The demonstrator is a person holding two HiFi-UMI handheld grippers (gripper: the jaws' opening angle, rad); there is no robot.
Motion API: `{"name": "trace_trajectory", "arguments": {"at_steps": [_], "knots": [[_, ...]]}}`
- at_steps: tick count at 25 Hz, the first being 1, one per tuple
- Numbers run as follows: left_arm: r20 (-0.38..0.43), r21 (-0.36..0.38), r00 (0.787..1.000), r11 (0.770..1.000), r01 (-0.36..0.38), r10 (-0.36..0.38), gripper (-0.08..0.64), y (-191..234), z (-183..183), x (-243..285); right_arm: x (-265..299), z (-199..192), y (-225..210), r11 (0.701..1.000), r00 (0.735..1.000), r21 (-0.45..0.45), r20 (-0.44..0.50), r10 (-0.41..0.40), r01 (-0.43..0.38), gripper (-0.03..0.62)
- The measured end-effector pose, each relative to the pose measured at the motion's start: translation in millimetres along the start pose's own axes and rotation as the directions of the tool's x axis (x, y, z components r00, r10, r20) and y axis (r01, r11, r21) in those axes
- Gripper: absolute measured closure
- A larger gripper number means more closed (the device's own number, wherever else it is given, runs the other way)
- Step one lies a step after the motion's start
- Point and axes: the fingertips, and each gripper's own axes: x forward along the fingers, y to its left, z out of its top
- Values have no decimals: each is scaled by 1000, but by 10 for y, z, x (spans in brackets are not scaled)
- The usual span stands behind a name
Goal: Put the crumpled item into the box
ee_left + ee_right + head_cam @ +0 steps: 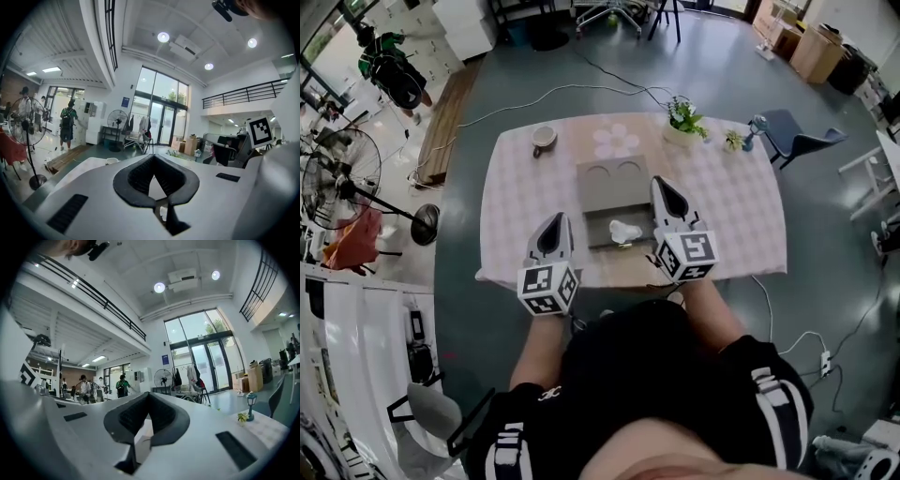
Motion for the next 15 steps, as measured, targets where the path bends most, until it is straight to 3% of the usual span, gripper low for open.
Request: {"name": "trace_trajectory", "arguments": {"at_steps": [15], "knots": [[-3,14,999,999,39,-39,558,-198,52,223,-95,21,-179,1000,1000,-23,22,-14,15,591]]}}
